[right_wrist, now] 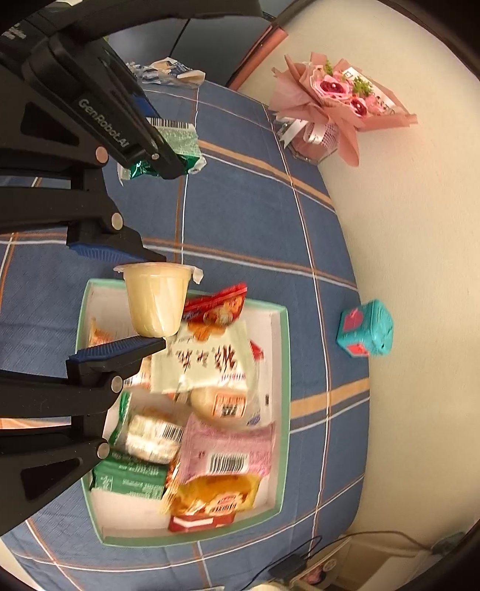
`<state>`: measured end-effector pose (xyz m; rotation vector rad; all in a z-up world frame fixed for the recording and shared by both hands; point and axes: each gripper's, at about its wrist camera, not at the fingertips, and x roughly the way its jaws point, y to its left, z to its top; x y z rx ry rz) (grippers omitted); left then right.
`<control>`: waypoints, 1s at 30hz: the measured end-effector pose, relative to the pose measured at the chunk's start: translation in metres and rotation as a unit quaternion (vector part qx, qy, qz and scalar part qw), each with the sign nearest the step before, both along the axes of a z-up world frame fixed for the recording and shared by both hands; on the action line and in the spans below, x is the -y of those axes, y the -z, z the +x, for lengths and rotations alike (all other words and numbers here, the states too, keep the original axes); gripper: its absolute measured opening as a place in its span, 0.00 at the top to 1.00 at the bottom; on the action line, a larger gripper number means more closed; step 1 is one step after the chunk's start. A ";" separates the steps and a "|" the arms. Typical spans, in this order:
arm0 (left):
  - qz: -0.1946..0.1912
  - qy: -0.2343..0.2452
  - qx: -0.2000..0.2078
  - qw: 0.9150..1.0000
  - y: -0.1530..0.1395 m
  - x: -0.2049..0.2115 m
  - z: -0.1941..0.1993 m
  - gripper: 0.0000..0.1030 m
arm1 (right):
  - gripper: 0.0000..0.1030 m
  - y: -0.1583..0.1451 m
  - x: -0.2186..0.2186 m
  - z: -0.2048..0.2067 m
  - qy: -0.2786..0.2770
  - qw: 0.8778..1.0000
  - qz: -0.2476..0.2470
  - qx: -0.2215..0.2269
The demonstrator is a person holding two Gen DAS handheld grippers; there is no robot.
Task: Organize snacks
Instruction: 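Carry the green packet and pudding cup over the white tray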
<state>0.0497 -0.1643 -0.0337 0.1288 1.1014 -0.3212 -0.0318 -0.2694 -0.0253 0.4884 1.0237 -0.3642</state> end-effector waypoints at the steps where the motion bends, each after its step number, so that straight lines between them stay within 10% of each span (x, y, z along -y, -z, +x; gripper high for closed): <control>1: 0.003 0.003 0.003 1.000 -0.001 0.003 -0.003 0.49 | 0.62 0.000 0.002 -0.002 0.003 1.000 0.000 0.000; 30: 0.016 0.075 0.025 0.997 -0.003 0.059 -0.045 0.49 | 0.62 -0.003 0.047 -0.049 0.056 0.998 -0.017 -0.012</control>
